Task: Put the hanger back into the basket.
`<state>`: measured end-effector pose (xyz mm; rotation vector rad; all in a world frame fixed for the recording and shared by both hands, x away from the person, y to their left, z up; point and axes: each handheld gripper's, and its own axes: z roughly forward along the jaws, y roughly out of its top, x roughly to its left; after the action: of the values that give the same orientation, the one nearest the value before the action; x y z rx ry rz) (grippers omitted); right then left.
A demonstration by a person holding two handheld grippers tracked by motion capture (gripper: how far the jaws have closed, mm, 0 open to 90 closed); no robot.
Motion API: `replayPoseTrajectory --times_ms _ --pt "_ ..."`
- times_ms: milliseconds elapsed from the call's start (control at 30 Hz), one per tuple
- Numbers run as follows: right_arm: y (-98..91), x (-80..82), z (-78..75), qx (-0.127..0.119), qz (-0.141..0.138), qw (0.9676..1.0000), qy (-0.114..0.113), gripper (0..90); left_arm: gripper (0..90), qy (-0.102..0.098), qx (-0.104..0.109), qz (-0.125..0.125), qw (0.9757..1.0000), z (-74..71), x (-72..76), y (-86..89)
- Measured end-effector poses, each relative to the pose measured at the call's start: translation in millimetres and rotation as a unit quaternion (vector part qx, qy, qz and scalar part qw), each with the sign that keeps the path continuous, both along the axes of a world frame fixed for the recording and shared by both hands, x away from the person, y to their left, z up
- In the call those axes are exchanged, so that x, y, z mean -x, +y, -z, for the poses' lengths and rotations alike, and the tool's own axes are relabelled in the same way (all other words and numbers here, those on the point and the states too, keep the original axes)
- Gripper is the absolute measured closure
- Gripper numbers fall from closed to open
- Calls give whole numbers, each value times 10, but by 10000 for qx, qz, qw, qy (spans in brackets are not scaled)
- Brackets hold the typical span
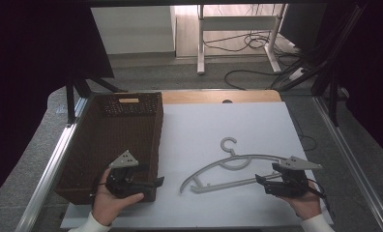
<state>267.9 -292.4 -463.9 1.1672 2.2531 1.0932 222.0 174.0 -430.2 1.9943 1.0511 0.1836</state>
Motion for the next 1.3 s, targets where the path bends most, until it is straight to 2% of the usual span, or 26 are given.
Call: replayPoseTrajectory --times_ms 433,667,800,933,1067,1167,1300 --pt "-9 -21 -16 -54 -74 10000 -5 236 219 -73 17 -100 9999 -18 54 86" --pt "-19 1 -78 -147 -78 9999 -45 236 220 -187 -141 -115 9997 -44 99 73" --pt "-12 17 -92 -112 -117 9998 -79 236 222 -277 -178 -48 9994 -91 120 31" --pt "-27 27 -109 -177 -88 9998 -67 236 229 -313 -155 7 9994 -142 113 -3" --pt "-35 36 -119 -188 -98 9997 -76 236 239 -432 -168 111 9989 -232 98 -69" --pt "-36 22 -116 -159 -110 9998 -62 237 245 -482 -193 214 9984 -290 59 -159" --pt "-30 18 -112 -149 -114 9998 -51 237 260 -446 -200 390 9980 -341 -21 -304"
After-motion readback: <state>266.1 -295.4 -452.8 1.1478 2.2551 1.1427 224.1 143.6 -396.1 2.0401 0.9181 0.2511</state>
